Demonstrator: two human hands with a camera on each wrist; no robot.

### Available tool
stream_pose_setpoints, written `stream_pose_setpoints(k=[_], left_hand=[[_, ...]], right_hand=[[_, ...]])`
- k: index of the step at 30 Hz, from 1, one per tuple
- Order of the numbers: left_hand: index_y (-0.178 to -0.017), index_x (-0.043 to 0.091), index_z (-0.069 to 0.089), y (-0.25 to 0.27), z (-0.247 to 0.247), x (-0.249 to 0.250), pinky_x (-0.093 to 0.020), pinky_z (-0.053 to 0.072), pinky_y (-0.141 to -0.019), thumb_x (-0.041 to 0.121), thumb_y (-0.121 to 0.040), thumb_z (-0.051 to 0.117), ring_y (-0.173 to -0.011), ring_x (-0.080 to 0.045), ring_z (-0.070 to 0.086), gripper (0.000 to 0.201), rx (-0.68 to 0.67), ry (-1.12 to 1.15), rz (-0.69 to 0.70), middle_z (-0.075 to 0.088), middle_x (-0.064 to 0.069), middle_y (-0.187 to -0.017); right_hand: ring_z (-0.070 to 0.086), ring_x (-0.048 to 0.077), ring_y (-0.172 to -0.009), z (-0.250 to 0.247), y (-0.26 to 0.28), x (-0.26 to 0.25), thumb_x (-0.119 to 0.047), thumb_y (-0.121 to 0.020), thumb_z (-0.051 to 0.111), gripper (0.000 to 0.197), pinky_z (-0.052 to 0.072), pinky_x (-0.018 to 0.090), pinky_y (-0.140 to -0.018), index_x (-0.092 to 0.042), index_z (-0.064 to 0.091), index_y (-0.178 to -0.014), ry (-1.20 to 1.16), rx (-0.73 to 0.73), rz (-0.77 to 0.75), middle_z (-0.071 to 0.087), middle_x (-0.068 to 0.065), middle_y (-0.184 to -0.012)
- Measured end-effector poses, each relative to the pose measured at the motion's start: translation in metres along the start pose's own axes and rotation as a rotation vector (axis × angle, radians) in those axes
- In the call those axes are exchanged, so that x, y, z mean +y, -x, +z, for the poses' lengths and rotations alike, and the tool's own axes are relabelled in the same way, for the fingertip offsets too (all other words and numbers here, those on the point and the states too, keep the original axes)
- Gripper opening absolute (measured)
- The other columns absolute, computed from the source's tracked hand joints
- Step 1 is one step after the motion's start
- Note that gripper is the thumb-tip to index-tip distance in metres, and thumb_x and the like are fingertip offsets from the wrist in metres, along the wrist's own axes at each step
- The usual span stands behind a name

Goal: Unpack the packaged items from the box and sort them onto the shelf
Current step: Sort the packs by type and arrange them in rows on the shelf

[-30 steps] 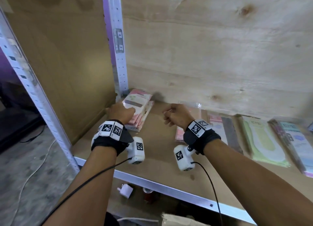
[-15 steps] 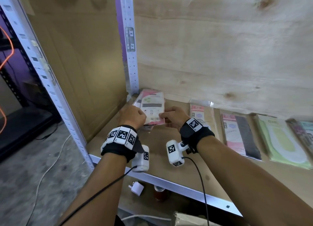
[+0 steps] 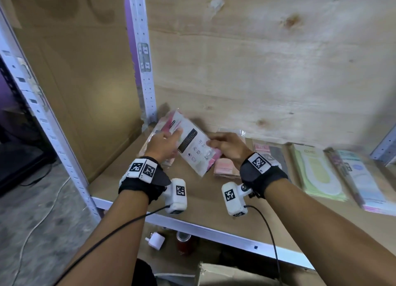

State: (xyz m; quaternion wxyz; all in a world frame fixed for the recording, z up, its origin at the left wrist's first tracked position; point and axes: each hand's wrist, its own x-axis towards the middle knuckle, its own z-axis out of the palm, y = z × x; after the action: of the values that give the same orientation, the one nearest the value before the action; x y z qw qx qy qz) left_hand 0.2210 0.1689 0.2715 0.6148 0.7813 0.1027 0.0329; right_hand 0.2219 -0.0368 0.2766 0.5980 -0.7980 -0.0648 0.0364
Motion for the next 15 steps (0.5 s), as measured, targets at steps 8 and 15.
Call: stream_pose_setpoints(k=[8,15], left_hand=[[-0.126,0.011,0.052,0.016,0.057,0.021,-0.040,0.063,-0.079,0.051,-0.084,0.073,-0.097,-0.029,0.074,0.062,-0.253,0.630,-0.169,0.068,-0.022,-0.114],[-0.121,-0.001,0.061,0.023,0.089,0.021,-0.029,0.062,-0.062,0.011,-0.099,0.057,-0.087,-0.024,0.075,0.025,-0.260,0.540,-0.148,0.074,-0.020,-0.105]], right_hand=[[0.063,0.019,-0.090,-0.049,0.055,-0.010,-0.014,-0.085,0.076,0.019,0.050,0.025,-0.082,-0.019,0.077,-0.104,0.438,0.041,-0.378,0.066,0.008,-0.103],[0.057,0.007,-0.108,-0.107,0.087,0.004,-0.034,-0.082,0.078,0.022,0.043,0.022,-0.094,-0.026,0.076,-0.102,0.449,0.134,-0.232,0.061,-0.005,-0.115]])
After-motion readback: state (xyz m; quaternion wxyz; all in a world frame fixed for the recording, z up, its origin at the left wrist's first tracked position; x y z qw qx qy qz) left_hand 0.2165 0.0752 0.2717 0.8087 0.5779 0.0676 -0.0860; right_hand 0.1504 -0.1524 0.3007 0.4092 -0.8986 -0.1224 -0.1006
